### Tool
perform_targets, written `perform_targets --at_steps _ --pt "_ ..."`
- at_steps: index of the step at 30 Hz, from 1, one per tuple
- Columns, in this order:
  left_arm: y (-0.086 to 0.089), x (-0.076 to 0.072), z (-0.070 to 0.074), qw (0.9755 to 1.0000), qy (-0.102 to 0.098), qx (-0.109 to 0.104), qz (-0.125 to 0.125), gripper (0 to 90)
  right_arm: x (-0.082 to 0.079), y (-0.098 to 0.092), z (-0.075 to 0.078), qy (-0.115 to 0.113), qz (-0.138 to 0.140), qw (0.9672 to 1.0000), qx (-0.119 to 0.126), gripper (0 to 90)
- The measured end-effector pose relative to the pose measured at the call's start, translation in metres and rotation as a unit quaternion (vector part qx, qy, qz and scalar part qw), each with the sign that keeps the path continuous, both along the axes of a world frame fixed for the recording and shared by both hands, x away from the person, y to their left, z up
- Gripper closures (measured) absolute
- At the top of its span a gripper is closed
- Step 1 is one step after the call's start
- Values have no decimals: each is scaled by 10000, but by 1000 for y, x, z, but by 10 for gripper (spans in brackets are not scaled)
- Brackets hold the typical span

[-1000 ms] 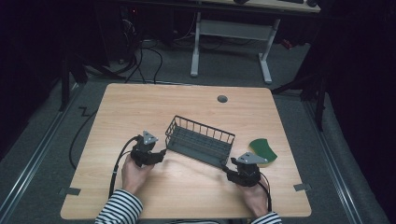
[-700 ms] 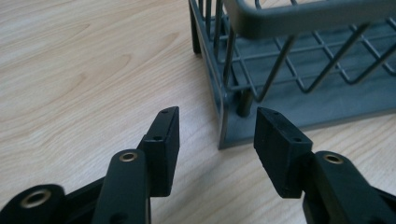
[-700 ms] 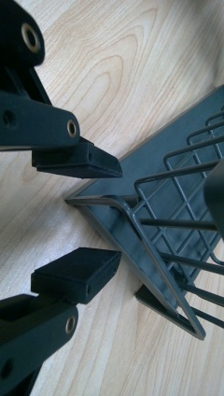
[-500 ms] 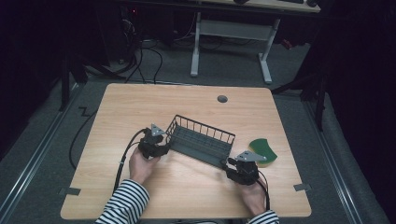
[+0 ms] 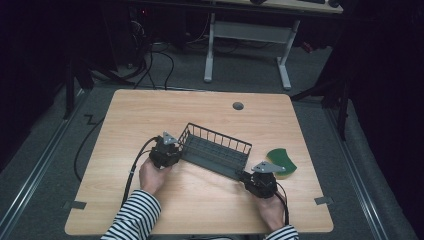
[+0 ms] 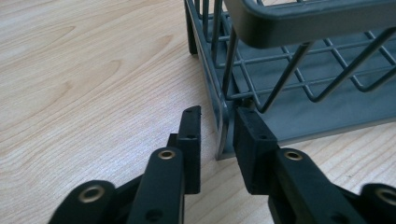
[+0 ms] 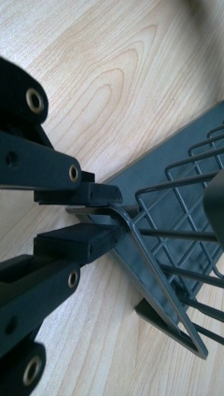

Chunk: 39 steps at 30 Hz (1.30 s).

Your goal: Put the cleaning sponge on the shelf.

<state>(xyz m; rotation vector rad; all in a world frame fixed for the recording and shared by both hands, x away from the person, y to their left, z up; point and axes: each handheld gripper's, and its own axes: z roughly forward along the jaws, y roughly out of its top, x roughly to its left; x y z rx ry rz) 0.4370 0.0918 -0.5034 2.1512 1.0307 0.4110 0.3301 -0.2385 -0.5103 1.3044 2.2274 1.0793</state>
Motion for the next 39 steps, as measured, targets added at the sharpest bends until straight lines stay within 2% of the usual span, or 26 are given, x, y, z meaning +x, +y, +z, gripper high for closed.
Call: perform_targets --at_steps 5,13,30,33,39 --pt "4 0 1 10000 60 -53 -38 790 0 2 0 25 68 10000 -24 844" --pt "10 -3 5 9998 107 -112 -156 862 2 5 3 46 105 9998 -184 852" --pt "18 -4 6 9997 137 -113 -175 871 7 10 4 59 184 9994 -288 857" --pt "19 -6 6 9998 100 -61 -177 872 8 10 4 62 195 9994 -290 857" --pt "29 -15 6 9997 170 -130 -142 873 14 15 6 145 250 9990 -337 858"
